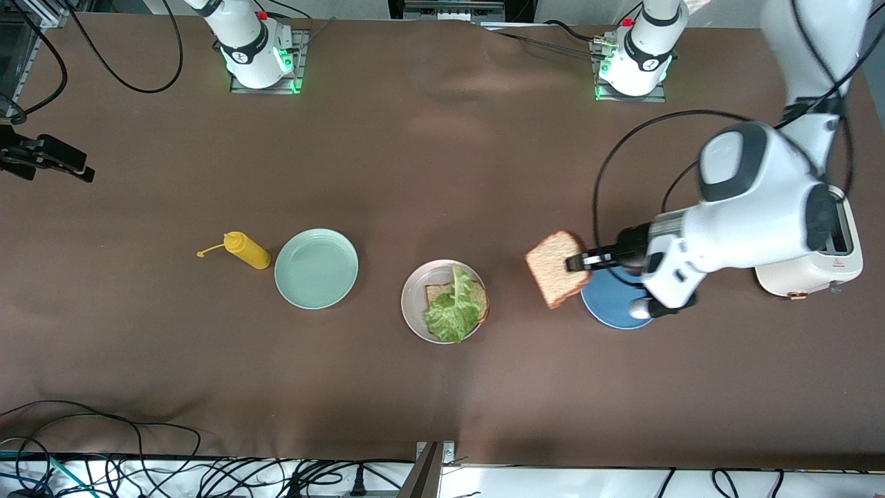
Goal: Make sandwich on beige plate with both arms
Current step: 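Lift the toast slice out and carry it toward the beige plate, then lower the toast slice onto the lettuce with the left gripper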
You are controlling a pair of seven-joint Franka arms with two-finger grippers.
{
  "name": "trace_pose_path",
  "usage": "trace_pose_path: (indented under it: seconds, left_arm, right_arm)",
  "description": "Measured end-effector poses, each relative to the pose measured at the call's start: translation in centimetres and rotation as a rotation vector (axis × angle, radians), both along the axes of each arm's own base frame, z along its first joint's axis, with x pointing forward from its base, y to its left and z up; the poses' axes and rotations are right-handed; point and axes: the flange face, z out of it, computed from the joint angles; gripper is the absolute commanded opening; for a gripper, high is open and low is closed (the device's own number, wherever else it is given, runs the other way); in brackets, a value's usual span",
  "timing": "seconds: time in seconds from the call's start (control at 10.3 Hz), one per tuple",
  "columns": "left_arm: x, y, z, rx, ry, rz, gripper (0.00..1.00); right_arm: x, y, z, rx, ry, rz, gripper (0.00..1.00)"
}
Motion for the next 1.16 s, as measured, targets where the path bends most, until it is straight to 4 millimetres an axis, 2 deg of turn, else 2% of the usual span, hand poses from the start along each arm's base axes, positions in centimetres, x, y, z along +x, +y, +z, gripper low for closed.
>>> trace_pose_path:
  seconds: [0.19, 0.39, 0.48, 0.87, 1.16]
  left_arm:
    - [0.0, -4.8, -3.4, -0.034, -0.046, 0.003, 0.00]
    - [-0.4, -9.2, -5.7, -0.068, -0.113, 0.021, 0.00]
    - [-0.6, -10.7, -6.8, -0.080, -0.131, 0.028, 0.00]
    - [-1.0, -13.1, -11.9, -0.100, -0.138, 0.059, 0.00]
    - [-1.2, -14.3, -14.0, -0.114, -0.162, 0.086, 0.00]
  right_arm:
    - [0.1, 0.8, 0.4, 0.000, -0.008, 0.014, 1.00]
    - [0.1, 0.8, 1.4, -0.002, -0.029, 0.014, 1.00]
    - [0.2, 0.8, 1.6, -0.002, -0.032, 0.014, 1.00]
    - [0.2, 0.9, 1.6, -0.002, -0.032, 0.016, 1.00]
    - [0.2, 0.9, 1.9, -0.002, -0.040, 0.016, 1.00]
